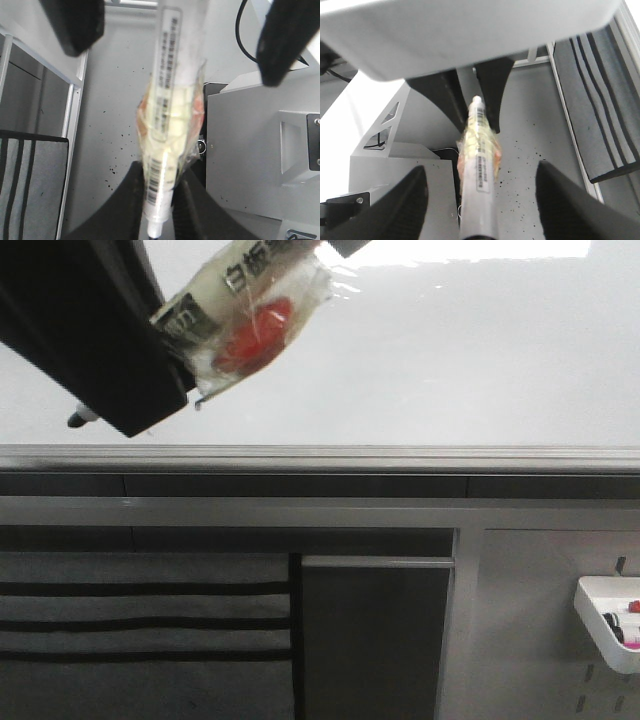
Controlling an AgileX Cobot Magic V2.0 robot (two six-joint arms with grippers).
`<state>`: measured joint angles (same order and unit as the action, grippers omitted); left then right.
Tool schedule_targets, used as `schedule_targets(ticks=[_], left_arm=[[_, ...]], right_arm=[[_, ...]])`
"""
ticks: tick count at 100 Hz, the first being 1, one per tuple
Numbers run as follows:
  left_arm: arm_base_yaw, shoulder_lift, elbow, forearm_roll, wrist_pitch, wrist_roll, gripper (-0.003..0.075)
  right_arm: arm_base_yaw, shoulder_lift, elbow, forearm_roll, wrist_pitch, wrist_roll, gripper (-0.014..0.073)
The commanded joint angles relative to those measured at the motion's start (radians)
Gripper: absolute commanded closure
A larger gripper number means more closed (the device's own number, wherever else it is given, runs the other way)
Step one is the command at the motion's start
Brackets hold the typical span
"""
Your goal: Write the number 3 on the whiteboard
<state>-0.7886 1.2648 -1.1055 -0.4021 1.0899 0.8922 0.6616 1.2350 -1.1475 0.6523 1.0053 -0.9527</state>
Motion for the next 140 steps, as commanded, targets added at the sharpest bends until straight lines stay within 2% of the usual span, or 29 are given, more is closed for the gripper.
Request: schedule_targets(ticks=[1, 29, 36, 47, 60, 72, 90, 101, 108, 120, 125, 134, 140], left_arm=[[-0.008, -0.020, -0.024, -0.033, -0.027, 0.002, 0.0738], [-0.008, -0.020, -0.024, -0.033, -0.027, 0.002, 0.0738], [-0.008, -0.020, -0.024, -0.033, -0.027, 0.002, 0.0738], [-0.008, -0.020, -0.024, -0.033, -0.027, 0.002, 0.0738], [-0.008, -0.020, -0.024, -0.033, -0.027, 0.002, 0.0738], [-0.008, -0.020, -0.024, -0.033, -0.025, -0.001, 0.0738], [-0.008, -0.020, -0.024, -0.033, -0.029, -0.001, 0.0730], [-0.008, -0.020, -0.024, -0.026, -0.032, -0.002, 0.0650], [-0.008, -0.020, -0.024, -0.022, -0.032, -0.002, 0.0549], [-0.008, -0.020, -0.025, -0.005, -0.036, -0.005, 0.0319], [-0.006, -0.020, -0.033, 0.021, -0.034, -0.010, 0.0262], [0.009, -0.026, -0.064, 0.063, -0.030, -0.067, 0.0247], [0.033, -0.041, -0.089, 0.079, -0.030, -0.117, 0.0247]], right_arm=[[0.002, -0.012, -0.036, 0.029, -0.031, -0.016, 0.0211], [0.002, 0.017, -0.036, 0.029, -0.034, -0.017, 0.0219], [0.002, 0.017, -0.036, 0.029, -0.030, -0.017, 0.0274], [0.002, 0.017, -0.036, 0.029, -0.027, -0.017, 0.0421], [0.002, 0.017, -0.036, 0.029, -0.013, -0.017, 0.0531], [0.002, 0.017, -0.036, 0.029, 0.001, -0.017, 0.0570], [0.002, 0.017, -0.036, 0.029, -0.002, -0.017, 0.0570], [0.002, 0.017, -0.036, 0.029, -0.002, -0.017, 0.0570], [0.002, 0.017, -0.036, 0.029, -0.004, -0.017, 0.0570], [0.002, 0.017, -0.036, 0.029, -0.011, -0.017, 0.0570], [0.002, 0.017, -0.036, 0.024, -0.017, -0.017, 0.0570], [-0.002, 0.003, -0.036, -0.017, -0.057, 0.003, 0.0570], [-0.002, -0.016, -0.036, -0.093, -0.111, 0.074, 0.0570]])
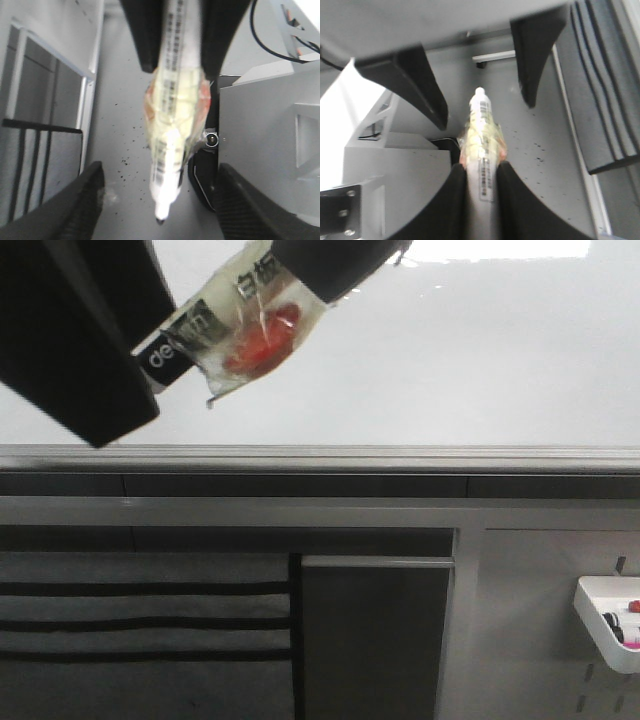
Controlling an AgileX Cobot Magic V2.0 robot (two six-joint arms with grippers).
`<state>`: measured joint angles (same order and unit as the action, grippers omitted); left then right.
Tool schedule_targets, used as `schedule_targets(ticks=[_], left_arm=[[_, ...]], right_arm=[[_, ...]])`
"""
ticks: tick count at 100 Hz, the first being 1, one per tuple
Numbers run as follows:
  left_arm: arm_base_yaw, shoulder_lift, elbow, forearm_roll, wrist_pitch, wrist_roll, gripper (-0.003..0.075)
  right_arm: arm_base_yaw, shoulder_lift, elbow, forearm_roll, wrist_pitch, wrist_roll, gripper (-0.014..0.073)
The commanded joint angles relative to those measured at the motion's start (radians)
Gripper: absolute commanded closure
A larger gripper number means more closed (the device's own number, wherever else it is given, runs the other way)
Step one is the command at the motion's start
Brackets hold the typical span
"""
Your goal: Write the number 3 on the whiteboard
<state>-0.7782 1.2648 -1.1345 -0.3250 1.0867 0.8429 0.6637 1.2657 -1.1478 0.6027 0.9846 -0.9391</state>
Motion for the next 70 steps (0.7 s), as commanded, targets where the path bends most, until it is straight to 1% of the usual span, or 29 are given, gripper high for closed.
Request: schedule_targets(ticks=[1, 10, 21, 30, 43, 53, 58, 63, 70], left_arm=[[0.030, -0.043, -0.066, 0.002, -0.027, -0.072, 0.0247], [0.078, -0.082, -0.083, 0.005, -0.029, -0.106, 0.0247], [0.157, -0.152, -0.078, 0.005, -0.036, -0.175, 0.0247], [0.223, -0.225, -0.050, 0.003, -0.051, -0.236, 0.0247], [0.302, -0.343, 0.052, 0.000, -0.114, -0.276, 0.0247], [0.341, -0.437, 0.156, -0.024, -0.210, -0.276, 0.0247], [0.352, -0.474, 0.201, -0.043, -0.257, -0.276, 0.0247], [0.354, -0.505, 0.239, -0.052, -0.299, -0.276, 0.0247], [0.354, -0.536, 0.274, -0.054, -0.338, -0.276, 0.0247]], right_arm=[[-0.004, -0.053, -0.036, -0.053, -0.095, 0.069, 0.0570], [-0.004, -0.094, -0.036, -0.195, -0.133, 0.194, 0.0570], [-0.017, -0.156, -0.036, -0.372, -0.123, 0.381, 0.0570], [-0.081, -0.204, -0.027, -0.431, -0.116, 0.475, 0.0570], [-0.239, -0.269, 0.037, -0.428, -0.134, 0.550, 0.0570], [-0.352, -0.295, 0.116, -0.363, -0.162, 0.562, 0.0570], [-0.382, -0.297, 0.153, -0.295, -0.180, 0.562, 0.0570], [-0.389, -0.297, 0.177, -0.234, -0.190, 0.562, 0.0569], [-0.387, -0.297, 0.189, -0.200, -0.216, 0.558, 0.0570]])
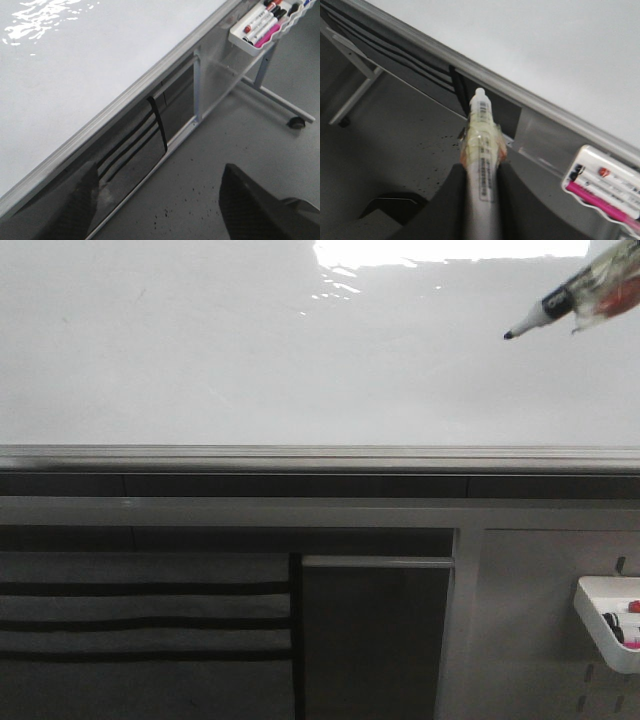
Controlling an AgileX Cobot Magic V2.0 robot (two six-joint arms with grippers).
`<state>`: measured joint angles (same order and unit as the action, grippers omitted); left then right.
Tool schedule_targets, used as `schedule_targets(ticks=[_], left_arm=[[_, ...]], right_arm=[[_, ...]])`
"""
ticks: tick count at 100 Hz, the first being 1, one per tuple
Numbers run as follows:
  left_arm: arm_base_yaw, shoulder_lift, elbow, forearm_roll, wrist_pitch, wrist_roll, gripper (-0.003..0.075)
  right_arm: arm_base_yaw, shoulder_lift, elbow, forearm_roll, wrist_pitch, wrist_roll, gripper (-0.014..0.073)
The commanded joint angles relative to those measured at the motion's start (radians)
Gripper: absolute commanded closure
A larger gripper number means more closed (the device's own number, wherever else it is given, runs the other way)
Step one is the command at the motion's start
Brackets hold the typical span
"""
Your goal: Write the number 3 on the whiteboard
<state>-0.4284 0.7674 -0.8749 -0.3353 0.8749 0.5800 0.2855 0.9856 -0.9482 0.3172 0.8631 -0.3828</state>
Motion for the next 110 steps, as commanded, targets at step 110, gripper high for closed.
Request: schedule_targets(ticks=[110], left_arm=[[0.005, -0.041, 0.034, -0.047, -0.134, -0.013, 0.0247]], right_arm=[[0.158, 0.547, -0.566, -0.224, -0.116, 0.157, 0.0569]])
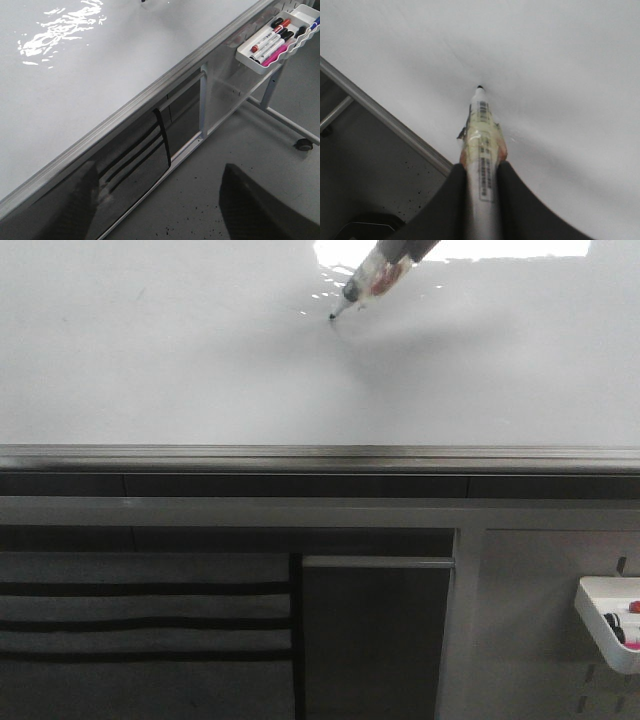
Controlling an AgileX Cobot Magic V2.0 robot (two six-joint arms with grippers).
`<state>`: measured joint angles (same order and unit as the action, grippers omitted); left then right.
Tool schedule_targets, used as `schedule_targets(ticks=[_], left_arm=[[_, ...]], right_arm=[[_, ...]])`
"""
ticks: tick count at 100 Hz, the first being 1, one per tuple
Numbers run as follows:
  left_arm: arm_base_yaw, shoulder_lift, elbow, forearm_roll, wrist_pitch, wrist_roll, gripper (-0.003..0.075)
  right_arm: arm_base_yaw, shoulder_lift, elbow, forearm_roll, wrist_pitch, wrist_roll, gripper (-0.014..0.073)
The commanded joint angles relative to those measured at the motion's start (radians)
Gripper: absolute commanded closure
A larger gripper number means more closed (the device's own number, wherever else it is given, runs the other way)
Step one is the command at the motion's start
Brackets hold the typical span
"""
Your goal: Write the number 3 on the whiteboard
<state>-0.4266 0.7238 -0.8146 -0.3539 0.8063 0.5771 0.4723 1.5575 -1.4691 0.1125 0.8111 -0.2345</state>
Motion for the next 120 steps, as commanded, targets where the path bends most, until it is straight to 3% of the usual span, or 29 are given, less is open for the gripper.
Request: schedule_targets(ticks=[1, 23, 43, 71, 96, 107, 111, 120], left_arm=[[0.003, 0.003, -0.026, -0.029, -0.065, -0.010, 0.0247], [0.003, 0.003, -0.026, -0.029, -0.065, -0.010, 0.0247], [0.003, 0.003, -0.026, -0.029, -0.069, -0.010, 0.0247], [0.003, 0.003, -0.026, -0.022, -0.073, -0.008, 0.0247], [0.003, 0.003, -0.026, -0.022, -0.076, -0.008, 0.0247], [0.003, 0.012, -0.026, -0.022, -0.083, 0.018, 0.0247], [0.003, 0.017, -0.026, -0.022, -0.079, 0.037, 0.0247], [0.003, 0.048, -0.030, -0.065, -0.050, 0.121, 0.0247]], right_arm=[[-0.032, -0.025, -0.045, -0.020, -0.064, 0.012, 0.0569], [-0.097, -0.055, -0.018, 0.008, 0.060, 0.037, 0.0569], [-0.027, -0.003, 0.002, 0.044, -0.098, 0.022, 0.0569], [-0.091, -0.064, 0.024, -0.004, 0.057, 0.065, 0.0569], [0.031, 0.008, 0.081, 0.030, -0.142, 0.063, 0.0569], [0.041, 0.025, 0.017, 0.040, -0.085, 0.063, 0.0569], [0.052, 0.003, 0.005, 0.056, -0.048, 0.032, 0.0569], [0.096, -0.074, 0.031, 0.150, 0.046, -0.195, 0.0569]])
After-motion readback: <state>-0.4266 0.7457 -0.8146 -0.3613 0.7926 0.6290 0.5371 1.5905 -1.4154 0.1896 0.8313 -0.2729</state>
